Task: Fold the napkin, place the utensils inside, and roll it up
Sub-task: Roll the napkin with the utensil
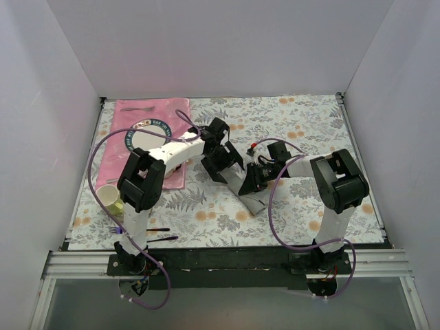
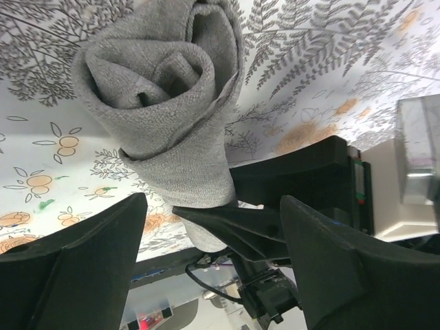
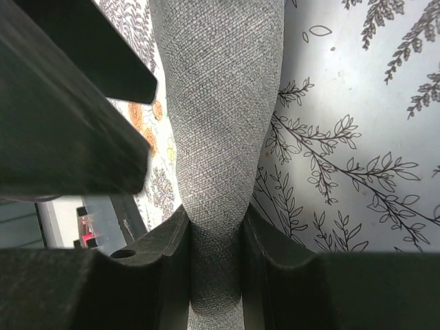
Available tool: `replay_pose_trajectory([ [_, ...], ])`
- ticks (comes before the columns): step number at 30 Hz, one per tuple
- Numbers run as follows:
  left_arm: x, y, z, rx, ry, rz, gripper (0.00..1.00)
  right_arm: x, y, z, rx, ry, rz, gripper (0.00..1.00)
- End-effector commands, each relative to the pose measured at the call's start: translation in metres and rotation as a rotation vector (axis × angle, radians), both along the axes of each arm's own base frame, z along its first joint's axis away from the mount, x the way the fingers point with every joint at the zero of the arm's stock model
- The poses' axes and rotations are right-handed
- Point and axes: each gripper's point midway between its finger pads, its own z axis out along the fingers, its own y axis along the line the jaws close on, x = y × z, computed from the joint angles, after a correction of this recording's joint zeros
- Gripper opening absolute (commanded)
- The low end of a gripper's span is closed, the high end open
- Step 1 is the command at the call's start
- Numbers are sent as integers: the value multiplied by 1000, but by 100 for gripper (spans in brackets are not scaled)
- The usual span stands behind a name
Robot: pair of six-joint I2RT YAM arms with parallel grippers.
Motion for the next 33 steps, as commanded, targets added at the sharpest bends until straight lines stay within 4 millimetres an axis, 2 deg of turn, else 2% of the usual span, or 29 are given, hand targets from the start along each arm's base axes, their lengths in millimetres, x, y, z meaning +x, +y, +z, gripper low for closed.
replay_pose_trajectory([
  [1, -11, -9, 1, 22, 19, -35, 79, -6, -5, -13, -43, 63, -15, 35],
  [6, -17, -3, -12, 74, 51, -31, 79, -2, -6, -13, -47, 62, -22, 38],
  [11, -10, -2, -23, 103, 30, -37, 75, 1, -6, -9, -56, 49, -24, 43],
  [16, -2, -8, -34, 98, 22, -30, 66, 3, -6, -5, -60, 35, -26, 47],
  [20, 0, -3, -44, 140, 20, -42, 53, 3, -8, -2, -77, 25, -22, 50],
  [23, -3, -1, -44, 142, 18, -46, 50, 7, -15, 7, -135, -11, -16, 55],
  [26, -6, -1, -41, 130, 17, -48, 49, 16, -26, 24, -252, -131, -16, 64],
  [27, -6, -1, -41, 127, 17, -48, 47, 25, -33, 32, -308, -211, -34, 66],
  [29, -7, -3, -39, 112, 24, -53, 46, 25, -34, 42, -373, -279, -36, 69],
  [30, -7, -5, -38, 105, 26, -55, 44, 34, -41, 51, -441, -368, -73, 71],
  [31, -7, -6, -37, 99, 24, -56, 44, 36, -41, 53, -473, -425, -80, 75],
  [32, -7, -7, -36, 93, 30, -56, 43, 29, -31, 56, -495, -483, -56, 77],
  [33, -7, -8, -34, 85, 29, -56, 43, 35, -36, 63, -557, -566, -98, 78],
])
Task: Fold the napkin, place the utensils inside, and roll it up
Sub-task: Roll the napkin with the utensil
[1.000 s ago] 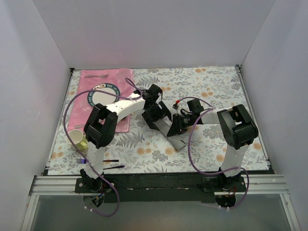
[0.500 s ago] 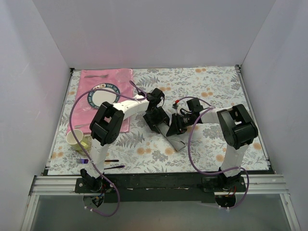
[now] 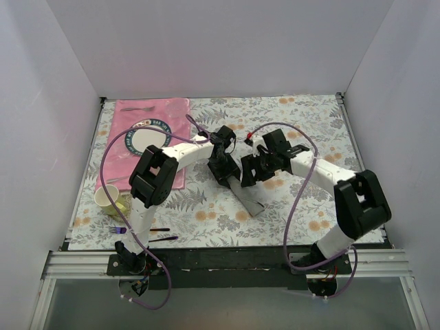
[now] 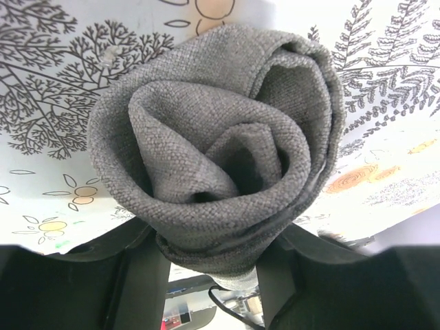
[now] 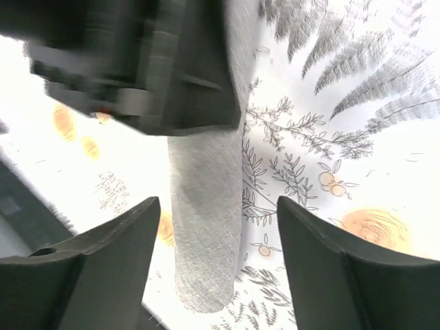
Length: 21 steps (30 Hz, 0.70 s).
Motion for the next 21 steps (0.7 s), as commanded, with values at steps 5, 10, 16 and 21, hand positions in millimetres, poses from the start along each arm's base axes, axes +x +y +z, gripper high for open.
replay_pose_trajectory([
  [5, 3, -7, 18, -57, -20, 0, 41, -2, 14, 28, -330, -493, -17, 80],
  [10, 0, -8, 20, -79, -4, 7, 41, -5, 21, 14, -416, -547, 3, 81],
  [16, -4, -9, 19, -93, 20, 24, 40, -6, 29, -8, -456, -546, 38, 81],
  [21, -4, -8, 19, -96, 21, 31, 40, -5, 34, -18, -449, -533, 38, 79],
])
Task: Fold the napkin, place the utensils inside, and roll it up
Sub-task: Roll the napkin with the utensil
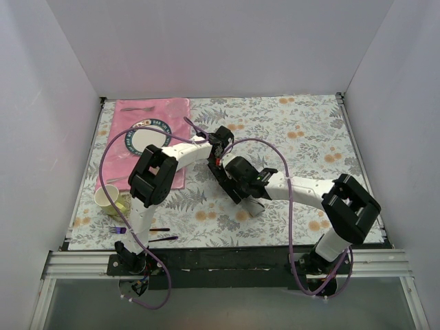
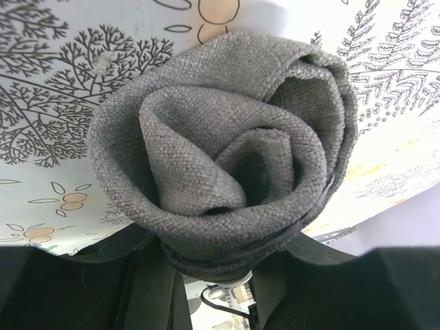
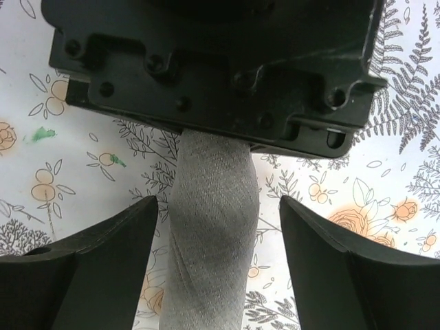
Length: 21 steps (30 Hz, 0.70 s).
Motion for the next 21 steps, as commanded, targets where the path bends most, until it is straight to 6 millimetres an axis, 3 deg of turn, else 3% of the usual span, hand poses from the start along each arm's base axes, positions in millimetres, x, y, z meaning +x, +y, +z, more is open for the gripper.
replay_pose_trajectory([
  [1, -3, -4, 20, -42, -14, 9, 40, 9, 8, -2, 23, -42, -14, 77],
  [5, -3, -4, 21, -46, -12, 11, 39, 6, 5, -16, 4, -16, -23, 71],
  [10, -2, -5, 28, -57, -25, 10, 42, 5, -2, -26, 6, 6, -58, 43],
  [15, 2, 0, 36, -72, -44, 24, 53, 5, -8, -27, 8, 12, -73, 42],
  [21, 23, 20, 64, -66, -132, 49, 71, 11, -6, -13, 117, 63, -62, 40],
])
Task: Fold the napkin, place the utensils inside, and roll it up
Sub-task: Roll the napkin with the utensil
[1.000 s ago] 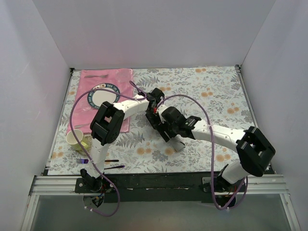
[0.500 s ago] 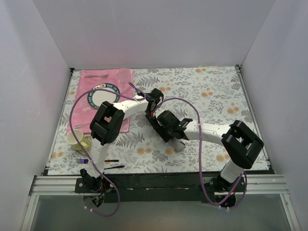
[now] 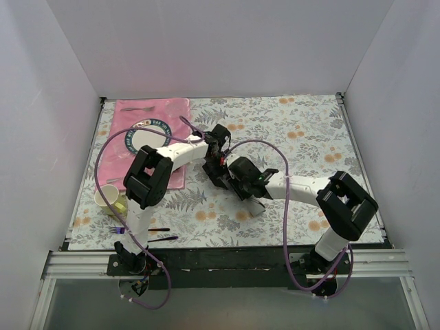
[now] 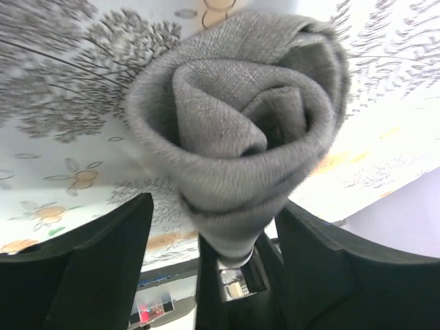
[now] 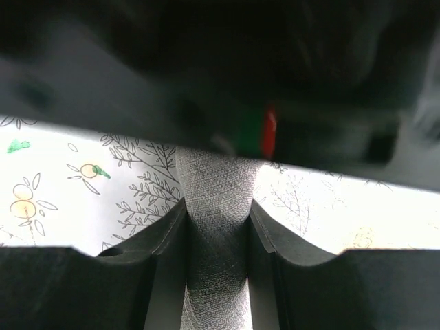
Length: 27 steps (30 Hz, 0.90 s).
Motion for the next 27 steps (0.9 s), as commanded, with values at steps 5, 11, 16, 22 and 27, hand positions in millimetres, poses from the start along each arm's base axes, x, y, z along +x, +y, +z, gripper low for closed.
replay_pose_trajectory([
  [5, 35, 33, 73, -66, -162, 83, 76, 0, 8, 4, 210, 180, 40, 35],
  [11, 34, 27, 81, -124, -158, 85, 78, 0, 7, 4, 295, 256, 54, 33],
  [16, 37, 16, 79, -153, -155, 79, 78, 0, 1, -2, 308, 295, 40, 32],
  [22, 40, 4, 81, -180, -141, 67, 78, -1, -1, -4, 314, 301, 23, 32],
  [27, 27, -3, 57, -159, -79, 47, 78, 1, 4, 2, 330, 304, 22, 32],
])
